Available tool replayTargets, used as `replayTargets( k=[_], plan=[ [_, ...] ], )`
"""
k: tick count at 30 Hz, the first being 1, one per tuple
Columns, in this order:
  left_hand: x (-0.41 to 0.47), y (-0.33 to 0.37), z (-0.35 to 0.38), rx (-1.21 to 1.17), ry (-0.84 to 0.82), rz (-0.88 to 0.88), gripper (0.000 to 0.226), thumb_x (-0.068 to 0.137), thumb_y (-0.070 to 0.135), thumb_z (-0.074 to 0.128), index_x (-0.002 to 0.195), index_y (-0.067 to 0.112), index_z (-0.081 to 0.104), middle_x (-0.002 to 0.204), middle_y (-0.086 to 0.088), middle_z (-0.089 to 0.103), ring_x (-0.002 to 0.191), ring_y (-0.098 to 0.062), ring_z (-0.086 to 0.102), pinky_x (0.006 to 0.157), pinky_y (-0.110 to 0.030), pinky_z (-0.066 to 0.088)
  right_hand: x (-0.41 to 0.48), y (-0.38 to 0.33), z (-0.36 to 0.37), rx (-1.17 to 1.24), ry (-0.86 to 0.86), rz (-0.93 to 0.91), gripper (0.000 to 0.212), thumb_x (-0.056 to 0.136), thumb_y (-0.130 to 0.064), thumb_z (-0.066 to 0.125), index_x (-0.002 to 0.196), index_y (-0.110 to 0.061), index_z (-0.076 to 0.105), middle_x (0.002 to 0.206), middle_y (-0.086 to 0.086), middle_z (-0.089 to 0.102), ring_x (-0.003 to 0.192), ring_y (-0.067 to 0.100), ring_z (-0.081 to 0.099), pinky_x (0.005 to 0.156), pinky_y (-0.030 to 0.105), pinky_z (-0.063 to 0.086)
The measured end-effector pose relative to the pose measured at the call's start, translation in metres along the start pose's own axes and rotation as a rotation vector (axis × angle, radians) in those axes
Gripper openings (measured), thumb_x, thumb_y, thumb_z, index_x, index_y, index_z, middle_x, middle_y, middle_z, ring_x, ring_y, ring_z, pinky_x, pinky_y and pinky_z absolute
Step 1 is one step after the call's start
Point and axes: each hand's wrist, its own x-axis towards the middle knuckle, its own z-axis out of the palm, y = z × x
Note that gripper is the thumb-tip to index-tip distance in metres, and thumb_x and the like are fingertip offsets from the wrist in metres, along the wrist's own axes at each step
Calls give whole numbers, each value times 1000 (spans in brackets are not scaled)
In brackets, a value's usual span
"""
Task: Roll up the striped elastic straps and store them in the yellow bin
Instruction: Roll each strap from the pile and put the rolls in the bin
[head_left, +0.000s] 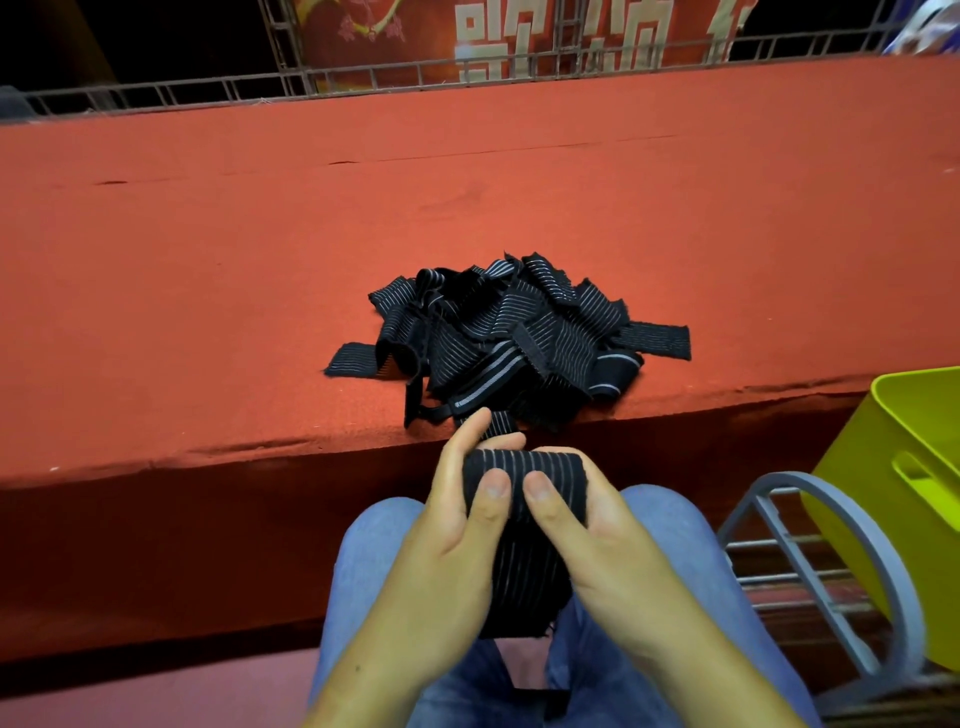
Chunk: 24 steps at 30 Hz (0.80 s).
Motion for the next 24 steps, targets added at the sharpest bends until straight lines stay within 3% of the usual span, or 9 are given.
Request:
replayTargets(
  k=[3,6,9,11,14,19,24],
  plan=[
    [1,-1,0,8,17,3,50,96,51,45,145,49,40,135,26,61,126,3,59,103,-16,45,0,-1,1,4,6,-15,34,89,-49,67,116,-28,68,105,-6,79,97,5,74,81,19,55],
    [0,-2,-2,11,-6,-24,53,95,53,47,147,49,38,133,24,63,126,2,60,108,-27,45,1,-2,0,-19,10,-38,23,92,-54,69,109,-39,70,108,-6,79,100,7,75,84,22,57],
    [1,1,-3,-8,-14,-40,51,100,55,50,149,45,41,130,25,66,124,7,59,107,-21,46,1,-3,-2,-29,18,-49,16,89,-50,69,103,-43,70,105,-4,79,98,10,75,84,25,57],
    [1,4,-4,5,-8,-37,48,99,47,56,146,36,49,128,25,68,122,8,60,104,-15,47,2,-4,-4,-39,28,-61,12,93,-49,70,102,-41,69,101,-4,78,94,8,74,82,24,56],
    [3,3,-6,25,0,-9,39,97,34,64,134,22,62,122,9,74,116,-8,68,96,-19,52,3,-5,-6,-44,54,-68,9,89,-46,68,97,-41,68,92,-8,76,87,3,70,78,21,53],
    [4,1,-7,-19,30,13,24,98,14,69,121,20,69,113,2,76,106,-24,71,89,-24,56,4,-5,-7,-19,68,-25,8,93,-46,72,97,-39,71,94,-5,77,90,5,71,80,24,55],
    [3,4,-7,-30,66,33,28,95,8,71,121,20,69,111,4,76,102,-14,72,85,-19,55,2,-9,-6,42,39,58,18,95,-51,71,103,-36,76,111,4,80,107,17,76,88,30,59]
  ],
)
